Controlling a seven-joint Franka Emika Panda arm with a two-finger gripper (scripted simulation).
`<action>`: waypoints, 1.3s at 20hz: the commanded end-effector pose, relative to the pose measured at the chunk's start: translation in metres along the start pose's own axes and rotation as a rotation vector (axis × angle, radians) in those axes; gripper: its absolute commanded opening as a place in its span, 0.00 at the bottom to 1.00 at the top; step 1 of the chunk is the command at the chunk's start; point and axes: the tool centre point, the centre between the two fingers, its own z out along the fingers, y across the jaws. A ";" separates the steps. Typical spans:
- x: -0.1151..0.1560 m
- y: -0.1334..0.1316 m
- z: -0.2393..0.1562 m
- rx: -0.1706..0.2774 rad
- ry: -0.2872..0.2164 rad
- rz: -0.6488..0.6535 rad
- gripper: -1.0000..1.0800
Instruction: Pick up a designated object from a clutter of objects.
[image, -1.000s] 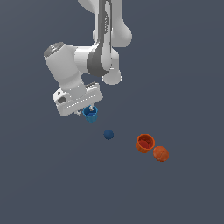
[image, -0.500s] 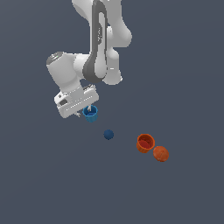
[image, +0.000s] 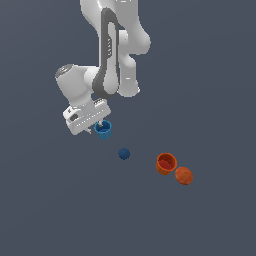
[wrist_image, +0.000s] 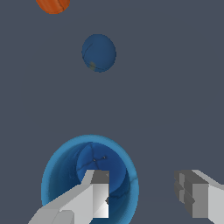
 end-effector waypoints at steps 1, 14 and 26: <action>-0.005 -0.001 0.003 -0.001 0.001 -0.015 0.62; -0.010 -0.001 0.013 -0.001 0.000 -0.028 0.62; -0.010 -0.001 0.036 -0.002 0.000 -0.029 0.00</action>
